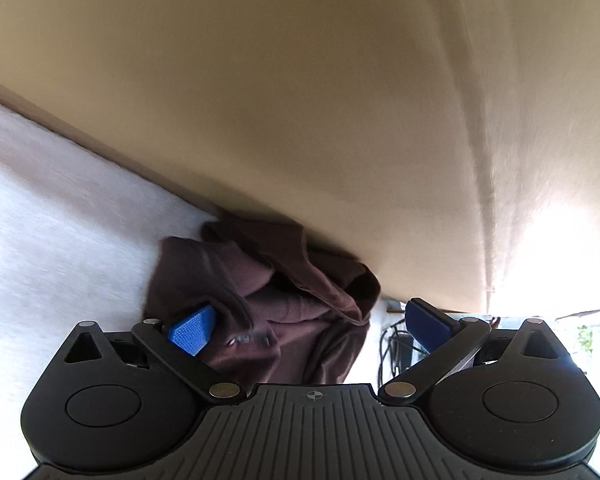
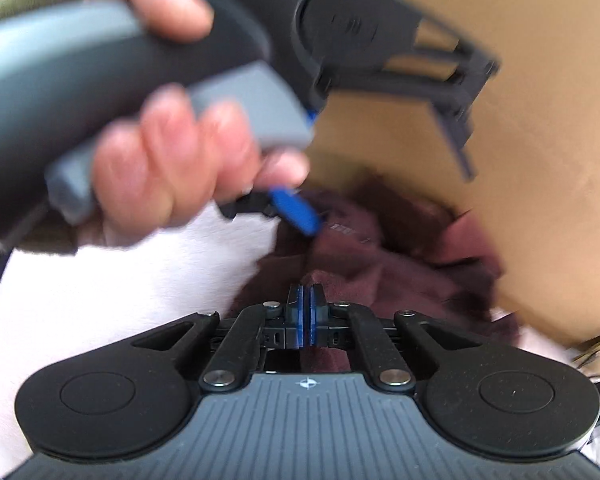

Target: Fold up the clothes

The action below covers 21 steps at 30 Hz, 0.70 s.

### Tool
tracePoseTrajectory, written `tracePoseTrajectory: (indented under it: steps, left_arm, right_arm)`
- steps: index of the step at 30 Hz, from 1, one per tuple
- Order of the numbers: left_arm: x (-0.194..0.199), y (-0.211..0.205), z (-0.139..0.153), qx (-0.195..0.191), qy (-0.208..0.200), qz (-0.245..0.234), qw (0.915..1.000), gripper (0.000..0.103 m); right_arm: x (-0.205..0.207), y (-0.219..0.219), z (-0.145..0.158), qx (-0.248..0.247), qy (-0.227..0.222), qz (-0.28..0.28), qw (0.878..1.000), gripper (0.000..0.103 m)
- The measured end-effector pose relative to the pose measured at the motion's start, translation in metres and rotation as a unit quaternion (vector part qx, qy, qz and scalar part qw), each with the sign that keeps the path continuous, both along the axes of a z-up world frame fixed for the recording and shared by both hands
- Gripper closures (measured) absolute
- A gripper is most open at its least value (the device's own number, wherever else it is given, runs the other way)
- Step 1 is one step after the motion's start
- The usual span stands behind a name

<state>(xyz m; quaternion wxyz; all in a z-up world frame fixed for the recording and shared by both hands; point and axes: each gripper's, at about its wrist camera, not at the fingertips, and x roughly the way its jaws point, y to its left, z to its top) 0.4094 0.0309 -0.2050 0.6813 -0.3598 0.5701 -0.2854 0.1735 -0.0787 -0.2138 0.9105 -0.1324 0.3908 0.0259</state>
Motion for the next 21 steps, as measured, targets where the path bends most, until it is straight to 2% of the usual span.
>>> tracePoseTrajectory:
  steps: [5,6,8,9,10,13,15,17,18,21]
  left_arm:
    - [-0.006,0.019,-0.002,0.008,0.003,0.009,0.9999,0.000]
    - [-0.008,0.022,-0.001,0.007,0.002,0.007,1.0000,0.000]
    - [-0.014,0.026,0.003,0.008,-0.005,-0.001,1.0000,0.000]
    - [-0.018,0.028,0.005,0.008,-0.008,-0.005,0.9999,0.000]
    - [-0.021,0.029,0.008,0.006,-0.014,-0.011,0.9998,0.000]
    - [-0.029,0.026,0.015,-0.009,-0.024,-0.029,0.9992,0.000]
    - [-0.033,0.014,0.016,-0.009,-0.029,-0.053,0.9981,0.000]
    - [-0.036,0.000,0.015,-0.005,-0.035,-0.077,0.9964,0.000]
    - [-0.032,-0.030,0.017,0.001,-0.036,-0.087,0.9956,0.000]
    - [-0.019,-0.069,0.005,0.019,-0.033,-0.093,0.9949,0.000]
  right_arm:
    - [0.005,0.007,-0.013,0.022,0.020,0.000,1.000,0.097]
    - [0.002,0.006,-0.008,0.027,0.017,0.003,0.999,0.092]
    - [-0.009,-0.002,0.009,0.047,0.008,0.008,0.999,0.070]
    - [-0.018,-0.008,0.021,0.057,0.000,0.009,0.998,0.056]
    - [-0.030,-0.015,0.033,0.068,-0.012,0.008,0.998,0.052]
    - [-0.063,-0.039,0.057,0.095,-0.025,-0.006,0.995,0.051]
    - [-0.075,-0.052,0.061,0.098,-0.015,-0.021,0.995,0.051]
    - [-0.069,-0.060,0.058,0.097,-0.002,-0.032,0.995,0.051]
    - [-0.071,-0.061,0.054,0.095,0.007,-0.040,0.995,0.051]
    - [-0.075,-0.062,0.045,0.101,0.021,-0.059,0.993,0.052]
